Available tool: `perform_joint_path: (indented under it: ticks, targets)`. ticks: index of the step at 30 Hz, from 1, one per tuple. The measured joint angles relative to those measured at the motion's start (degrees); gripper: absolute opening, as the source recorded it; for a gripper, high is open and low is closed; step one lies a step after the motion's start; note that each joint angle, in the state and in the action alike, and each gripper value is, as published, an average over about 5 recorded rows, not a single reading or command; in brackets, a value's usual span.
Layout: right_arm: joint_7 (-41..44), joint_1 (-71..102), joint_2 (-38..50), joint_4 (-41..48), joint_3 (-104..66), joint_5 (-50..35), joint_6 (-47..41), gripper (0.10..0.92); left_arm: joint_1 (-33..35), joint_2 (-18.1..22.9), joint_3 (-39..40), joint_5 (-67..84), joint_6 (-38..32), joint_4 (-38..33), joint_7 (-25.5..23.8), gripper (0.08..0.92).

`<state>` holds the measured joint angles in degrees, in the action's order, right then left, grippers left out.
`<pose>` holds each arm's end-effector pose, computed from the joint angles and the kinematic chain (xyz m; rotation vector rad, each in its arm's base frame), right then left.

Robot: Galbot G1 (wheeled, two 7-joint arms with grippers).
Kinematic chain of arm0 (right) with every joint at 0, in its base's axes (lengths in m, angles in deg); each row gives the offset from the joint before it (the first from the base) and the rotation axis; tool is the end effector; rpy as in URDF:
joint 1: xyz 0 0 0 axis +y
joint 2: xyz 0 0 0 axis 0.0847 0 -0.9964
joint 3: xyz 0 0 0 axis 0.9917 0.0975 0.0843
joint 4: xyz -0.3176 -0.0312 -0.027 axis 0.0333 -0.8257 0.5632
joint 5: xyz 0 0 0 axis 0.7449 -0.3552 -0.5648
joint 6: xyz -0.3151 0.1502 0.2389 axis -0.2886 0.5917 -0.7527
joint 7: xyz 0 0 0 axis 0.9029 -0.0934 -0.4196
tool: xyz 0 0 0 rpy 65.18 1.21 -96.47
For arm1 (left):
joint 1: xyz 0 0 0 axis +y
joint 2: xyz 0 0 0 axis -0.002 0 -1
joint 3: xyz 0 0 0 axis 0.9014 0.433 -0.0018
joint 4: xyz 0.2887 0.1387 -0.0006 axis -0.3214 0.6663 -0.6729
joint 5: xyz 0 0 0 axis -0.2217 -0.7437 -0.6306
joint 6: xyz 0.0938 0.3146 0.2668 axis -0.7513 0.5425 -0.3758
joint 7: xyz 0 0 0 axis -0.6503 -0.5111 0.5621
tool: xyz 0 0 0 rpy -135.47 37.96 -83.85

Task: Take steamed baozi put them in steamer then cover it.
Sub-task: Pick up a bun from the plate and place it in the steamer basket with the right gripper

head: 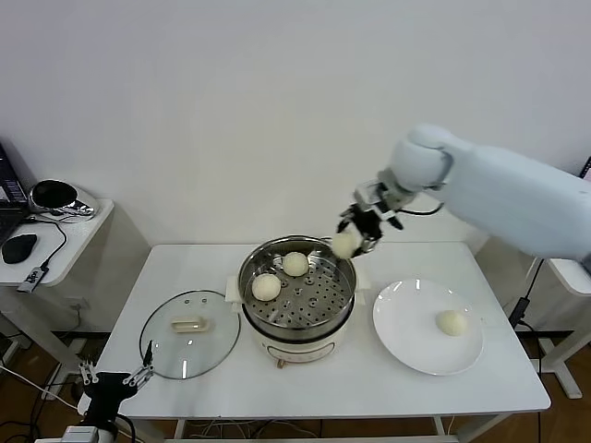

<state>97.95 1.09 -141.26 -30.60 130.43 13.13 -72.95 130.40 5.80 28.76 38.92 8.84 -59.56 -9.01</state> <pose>0.5602 0.1291 -0.0102 1.7689 -1.1789 1.8795 0.2212 0.1233 -0.2990 0.1659 -2.9668 -0.4345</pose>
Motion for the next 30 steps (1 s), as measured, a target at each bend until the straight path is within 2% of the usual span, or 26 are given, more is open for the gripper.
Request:
perform_joint_path:
  ticks: [13, 30]
  targets:
    - [-2.4, 2.2, -9.4, 2.1, 6.0, 5.7, 13.4, 0.594, -0.4, 0.2, -0.5, 0.0, 0.0, 0.1, 0.1, 0.823]
    - [-3.3, 6.0, -11.8, 2.4, 8.5, 14.1, 24.3, 0.606, -0.4, 0.9, -0.6, 0.0, -0.2, 0.5, 0.1, 0.823]
